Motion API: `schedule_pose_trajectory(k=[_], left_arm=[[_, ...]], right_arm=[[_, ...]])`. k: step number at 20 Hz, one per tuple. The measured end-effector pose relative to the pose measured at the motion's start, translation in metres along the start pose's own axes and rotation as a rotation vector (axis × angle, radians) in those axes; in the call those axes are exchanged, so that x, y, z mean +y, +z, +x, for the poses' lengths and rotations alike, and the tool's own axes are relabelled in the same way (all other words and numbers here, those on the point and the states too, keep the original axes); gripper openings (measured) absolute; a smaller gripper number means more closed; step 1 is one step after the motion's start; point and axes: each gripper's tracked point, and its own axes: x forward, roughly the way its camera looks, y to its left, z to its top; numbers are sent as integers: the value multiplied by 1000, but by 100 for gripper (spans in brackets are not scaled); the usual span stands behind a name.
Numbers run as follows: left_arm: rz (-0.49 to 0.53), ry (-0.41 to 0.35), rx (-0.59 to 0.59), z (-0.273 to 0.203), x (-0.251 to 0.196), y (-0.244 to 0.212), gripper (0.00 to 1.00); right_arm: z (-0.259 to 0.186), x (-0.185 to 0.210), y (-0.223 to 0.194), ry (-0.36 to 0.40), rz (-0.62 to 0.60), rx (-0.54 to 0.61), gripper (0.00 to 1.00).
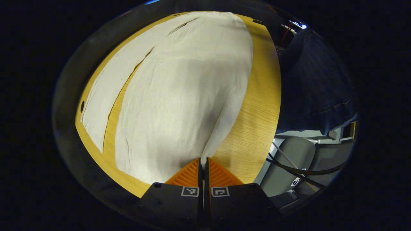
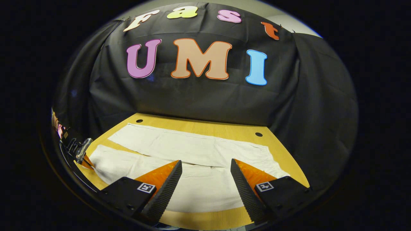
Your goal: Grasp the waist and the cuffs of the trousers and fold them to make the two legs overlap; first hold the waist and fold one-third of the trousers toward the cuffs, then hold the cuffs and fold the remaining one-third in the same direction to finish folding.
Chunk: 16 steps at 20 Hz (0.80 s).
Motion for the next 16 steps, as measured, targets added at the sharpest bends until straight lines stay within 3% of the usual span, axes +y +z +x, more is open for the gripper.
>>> schedule_pose_trajectory(k=[5,8,16], left_arm=[[21,21,14,1,-1,0,0],[-18,14,27,1,-1,1,0],[-110,48,54,3,1,2,0]], right_arm=[[23,-14,-18,70,-58,27,98],[35,-20,-40,156,-109,74,98],[52,-87,-112,419,-500,302,98]])
